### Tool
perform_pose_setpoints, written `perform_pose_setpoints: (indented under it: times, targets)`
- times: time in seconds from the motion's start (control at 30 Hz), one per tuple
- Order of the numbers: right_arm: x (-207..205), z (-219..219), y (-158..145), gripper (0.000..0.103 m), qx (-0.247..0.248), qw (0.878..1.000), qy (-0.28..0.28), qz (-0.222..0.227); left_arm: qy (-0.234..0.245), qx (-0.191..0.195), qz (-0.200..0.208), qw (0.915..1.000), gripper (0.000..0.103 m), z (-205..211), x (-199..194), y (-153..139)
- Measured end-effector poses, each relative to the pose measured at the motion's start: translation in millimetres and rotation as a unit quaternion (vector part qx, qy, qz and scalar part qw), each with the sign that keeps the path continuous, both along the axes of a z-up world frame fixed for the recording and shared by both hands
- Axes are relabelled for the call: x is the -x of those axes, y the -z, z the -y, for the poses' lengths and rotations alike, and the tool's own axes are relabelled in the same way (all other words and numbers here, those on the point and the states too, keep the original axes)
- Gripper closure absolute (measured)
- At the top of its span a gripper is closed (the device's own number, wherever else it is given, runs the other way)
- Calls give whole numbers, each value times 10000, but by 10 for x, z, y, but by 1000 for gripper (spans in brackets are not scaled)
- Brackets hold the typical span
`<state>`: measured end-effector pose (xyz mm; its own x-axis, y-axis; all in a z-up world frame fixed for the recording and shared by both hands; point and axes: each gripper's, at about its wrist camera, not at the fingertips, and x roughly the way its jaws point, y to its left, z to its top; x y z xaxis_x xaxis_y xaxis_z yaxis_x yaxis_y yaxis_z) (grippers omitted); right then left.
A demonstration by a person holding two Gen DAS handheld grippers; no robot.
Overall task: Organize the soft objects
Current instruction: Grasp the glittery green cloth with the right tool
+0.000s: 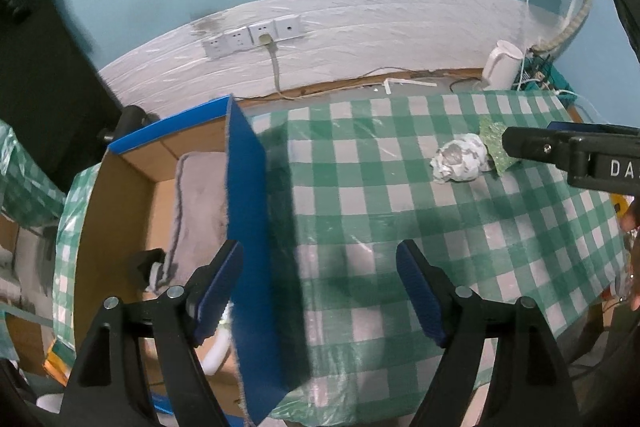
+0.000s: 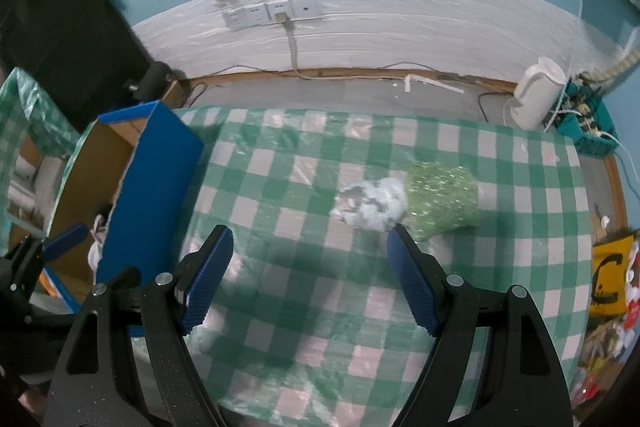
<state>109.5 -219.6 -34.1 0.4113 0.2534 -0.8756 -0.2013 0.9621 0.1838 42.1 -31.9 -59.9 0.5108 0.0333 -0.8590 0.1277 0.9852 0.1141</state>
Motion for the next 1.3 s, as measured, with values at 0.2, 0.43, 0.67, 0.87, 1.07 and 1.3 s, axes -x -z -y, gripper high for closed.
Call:
perform_pose_setpoints:
  times: [0.2, 0.43, 0.67, 0.87, 1.07, 1.3]
  targets:
    - [-43, 301, 66, 23, -39, 9996, 278, -63, 174, -28, -116, 9998, 22, 224, -66, 74]
    - [-181, 602, 236, 23, 176, 9979, 584, -226, 275, -78, -284, 9992, 21, 454, -204, 224]
    - [-400, 816, 475, 23, 232, 9951, 863, -415, 463, -184, -469, 9977, 21, 722, -416, 429]
    - [-650, 927, 687, 23, 313, 9934, 984, -502, 637, -353, -598, 9955, 21, 896, -643, 608]
    - [-799, 974, 897, 23, 278, 9917, 1102, -600, 637, -273, -746, 9948, 21, 962, -830, 745]
    - [-928, 859, 1088, 23, 411, 9918, 1025, -651, 722, -243, -817, 9937, 21, 1069, -1021, 830]
